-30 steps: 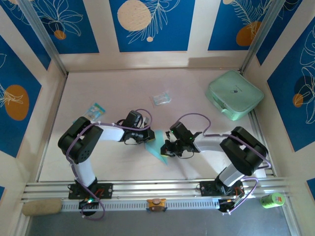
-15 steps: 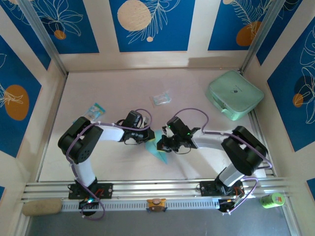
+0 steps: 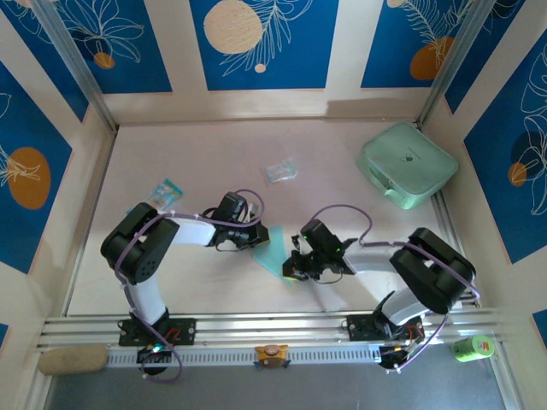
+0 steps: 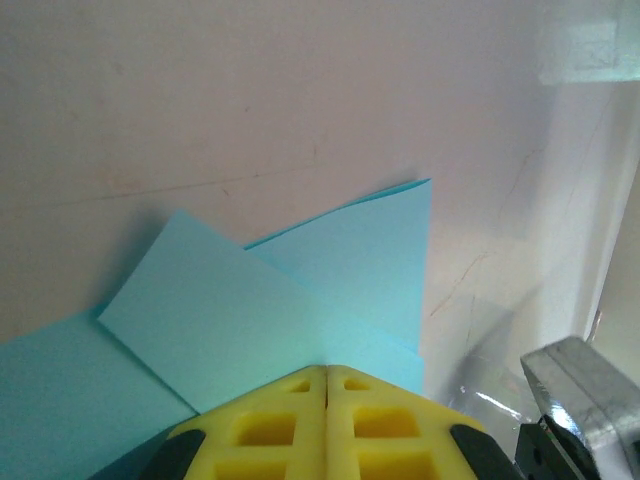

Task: Fold a paper plane with a square sheet of paper (pick it up from the middle)
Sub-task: Fourth fold the wing at the center of the table.

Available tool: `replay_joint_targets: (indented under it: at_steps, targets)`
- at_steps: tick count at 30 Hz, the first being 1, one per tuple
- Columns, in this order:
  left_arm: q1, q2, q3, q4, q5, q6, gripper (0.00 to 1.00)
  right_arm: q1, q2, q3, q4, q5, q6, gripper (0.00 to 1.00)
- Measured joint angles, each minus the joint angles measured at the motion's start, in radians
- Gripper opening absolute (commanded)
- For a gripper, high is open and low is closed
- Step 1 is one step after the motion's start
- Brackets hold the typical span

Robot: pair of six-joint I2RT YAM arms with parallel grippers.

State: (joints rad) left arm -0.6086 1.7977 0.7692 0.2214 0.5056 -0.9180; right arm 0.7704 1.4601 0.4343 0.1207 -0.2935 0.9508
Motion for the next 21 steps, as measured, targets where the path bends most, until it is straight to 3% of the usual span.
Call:
replay_joint_targets:
  at_steps: [10, 13, 17, 21]
  targets:
    - [0.001, 0.0, -0.003, 0.008, 0.0, -0.005, 0.05, 0.035, -0.2, -0.109, -0.111, 0.029, 0.042, 0.05]
    - [0.003, 0.0, -0.004, 0.011, 0.0, -0.009, 0.05, 0.035, -0.268, -0.107, -0.183, 0.055, 0.052, 0.11]
    - [0.004, 0.0, -0.009, 0.023, 0.0, -0.018, 0.05, 0.019, -0.324, -0.082, -0.234, 0.078, 0.082, 0.27]
    - [0.004, 0.0, -0.011, 0.027, 0.0, -0.019, 0.04, 0.009, -0.331, -0.072, -0.232, 0.085, 0.123, 0.35]
